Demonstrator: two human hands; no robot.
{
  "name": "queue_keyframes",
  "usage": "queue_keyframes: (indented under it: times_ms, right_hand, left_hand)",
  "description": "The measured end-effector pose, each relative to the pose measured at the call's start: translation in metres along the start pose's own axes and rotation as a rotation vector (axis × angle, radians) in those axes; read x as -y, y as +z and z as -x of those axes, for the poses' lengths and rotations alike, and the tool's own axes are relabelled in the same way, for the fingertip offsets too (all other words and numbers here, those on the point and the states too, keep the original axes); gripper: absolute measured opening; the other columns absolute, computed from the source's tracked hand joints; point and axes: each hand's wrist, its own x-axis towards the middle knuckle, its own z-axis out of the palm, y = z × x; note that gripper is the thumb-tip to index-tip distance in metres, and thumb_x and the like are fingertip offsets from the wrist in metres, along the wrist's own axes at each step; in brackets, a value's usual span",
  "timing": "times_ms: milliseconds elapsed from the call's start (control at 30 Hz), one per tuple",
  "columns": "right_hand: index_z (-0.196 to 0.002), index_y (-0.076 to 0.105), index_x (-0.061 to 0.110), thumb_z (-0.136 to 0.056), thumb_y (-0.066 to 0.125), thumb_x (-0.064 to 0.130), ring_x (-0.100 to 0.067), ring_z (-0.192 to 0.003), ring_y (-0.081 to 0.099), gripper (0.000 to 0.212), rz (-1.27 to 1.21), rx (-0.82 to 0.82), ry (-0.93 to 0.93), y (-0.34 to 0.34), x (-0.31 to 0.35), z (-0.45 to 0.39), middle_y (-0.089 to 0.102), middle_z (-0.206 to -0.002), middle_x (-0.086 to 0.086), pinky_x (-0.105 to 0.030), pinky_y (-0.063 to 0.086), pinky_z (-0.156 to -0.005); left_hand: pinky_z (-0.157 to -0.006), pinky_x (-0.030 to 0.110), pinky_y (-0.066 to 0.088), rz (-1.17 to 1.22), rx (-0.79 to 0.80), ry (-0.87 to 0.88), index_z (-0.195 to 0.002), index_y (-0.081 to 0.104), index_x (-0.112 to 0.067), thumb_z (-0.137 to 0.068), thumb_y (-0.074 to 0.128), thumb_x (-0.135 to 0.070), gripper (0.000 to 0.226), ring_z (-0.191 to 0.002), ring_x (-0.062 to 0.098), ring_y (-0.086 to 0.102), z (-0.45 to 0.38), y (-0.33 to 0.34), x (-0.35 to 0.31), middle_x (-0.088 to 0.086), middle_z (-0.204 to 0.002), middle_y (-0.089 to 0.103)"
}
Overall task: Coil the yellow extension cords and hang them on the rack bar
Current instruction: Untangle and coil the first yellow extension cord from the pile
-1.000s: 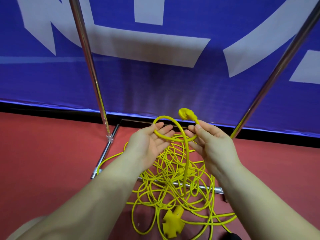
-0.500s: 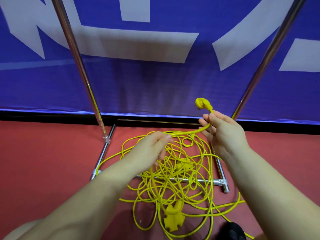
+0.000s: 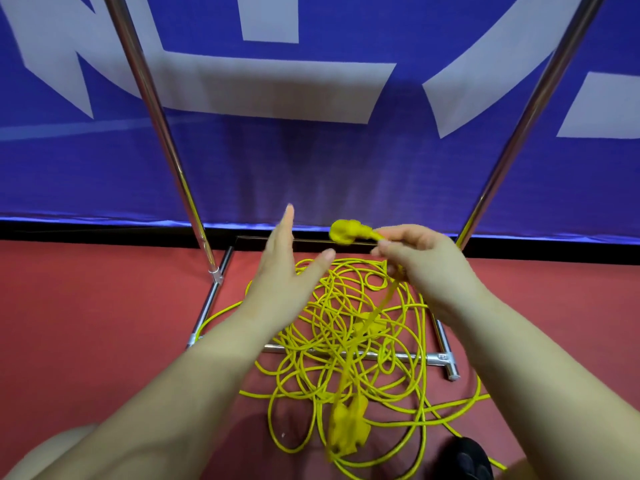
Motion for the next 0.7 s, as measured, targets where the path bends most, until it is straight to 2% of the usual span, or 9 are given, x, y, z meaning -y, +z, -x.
queue_keyframes:
  times_ms: [33,100,200,300,367,433,500,567,700]
  right_hand:
    - [-0.085,0.065,0.019,-0.088,0.057,0.003,-0.012,-0.058,0.048,0.018,0.073,0.085,-0.005,0.002,-0.001,0.003,0.064,-0.067,0.002,-0.020,0.042,-0.055]
    - [-0.085,0.067,0.020,-0.088,0.059,0.006,-0.012,-0.060,0.052,0.017,0.215,0.212,-0.020,0.006,-0.002,0.007,0.065,-0.065,0.005,-0.024,0.045,-0.058]
    - [-0.085,0.065,0.018,-0.087,0.061,0.007,-0.005,-0.046,0.048,0.011,0.253,0.254,-0.032,0.010,-0.004,0.008,0.065,-0.060,0.006,-0.019,0.042,-0.049]
    - [-0.089,0.056,0.016,-0.085,0.065,0.009,-0.006,-0.040,0.045,0.012,0.194,0.219,-0.013,0.012,-0.005,0.007,0.066,-0.060,0.004,-0.018,0.041,-0.042]
    - [-0.087,0.053,0.016,-0.084,0.067,0.012,-0.008,-0.040,0.043,0.015,0.209,0.214,-0.013,0.013,-0.007,0.006,0.065,-0.056,0.005,-0.020,0.039,-0.041]
    - [-0.084,0.052,0.017,-0.083,0.068,0.017,-0.008,-0.037,0.042,0.017,0.245,0.217,0.011,0.013,-0.011,0.005,0.063,-0.052,0.005,-0.020,0.037,-0.039]
    - [-0.079,0.051,0.016,-0.085,0.066,0.025,-0.007,-0.033,0.042,0.019,0.294,0.239,0.051,0.014,-0.015,0.004,0.059,-0.049,0.003,-0.017,0.034,-0.036]
    - [-0.074,0.051,0.015,-0.092,0.056,0.031,-0.008,-0.032,0.041,0.025,0.381,0.317,0.071,0.016,-0.018,0.004,0.054,-0.047,0.003,-0.020,0.036,-0.037]
    - [-0.073,0.059,0.015,-0.098,0.042,0.035,-0.009,-0.039,0.041,0.036,0.496,0.431,0.072,0.011,-0.022,0.004,0.044,-0.046,0.005,-0.023,0.039,-0.044]
  left_hand:
    - [-0.114,0.027,0.022,-0.037,-0.029,0.096,-0.149,0.013,-0.024,-0.087,0.058,-0.043,0.079,-0.138,0.008,0.027,0.000,-0.004,-0.004,-0.005,-0.153,0.024]
    - [-0.108,0.021,0.029,-0.112,0.107,0.182,-0.141,0.038,-0.023,-0.083,0.050,-0.048,0.064,-0.129,0.004,0.041,0.001,-0.010,-0.010,-0.008,-0.137,0.047]
    - [-0.086,0.026,0.044,-0.254,0.290,0.191,-0.106,0.063,-0.030,-0.083,0.043,-0.051,0.038,-0.096,0.008,0.061,0.007,-0.011,-0.011,-0.010,-0.096,0.067]
    - [-0.072,0.030,0.046,-0.214,0.301,0.162,-0.083,0.056,-0.033,-0.093,0.043,-0.044,0.020,-0.071,0.010,0.058,0.009,-0.006,-0.013,-0.005,-0.073,0.064]
    - [-0.066,0.026,0.044,-0.044,0.387,0.083,-0.083,0.051,-0.030,-0.098,0.042,-0.029,0.018,-0.067,0.013,0.056,0.011,-0.003,-0.018,-0.002,-0.070,0.062]
    - [-0.063,0.023,0.042,-0.047,0.443,0.070,-0.085,0.049,-0.027,-0.098,0.043,-0.024,0.015,-0.065,0.013,0.055,0.011,-0.004,-0.019,-0.003,-0.069,0.062]
    - [-0.066,0.026,0.041,-0.163,0.378,0.109,-0.088,0.050,-0.025,-0.097,0.045,-0.022,0.011,-0.067,0.013,0.053,0.007,-0.008,-0.016,-0.007,-0.070,0.060]
    - [-0.070,0.026,0.038,-0.208,0.175,0.095,-0.094,0.053,-0.020,-0.096,0.046,-0.019,0.007,-0.074,0.015,0.053,0.001,-0.014,-0.010,-0.006,-0.075,0.059]
    - [-0.075,0.028,0.036,-0.232,-0.218,-0.102,-0.102,0.054,-0.013,-0.098,0.042,-0.020,0.014,-0.089,0.024,0.055,-0.014,-0.039,0.007,0.004,-0.088,0.060]
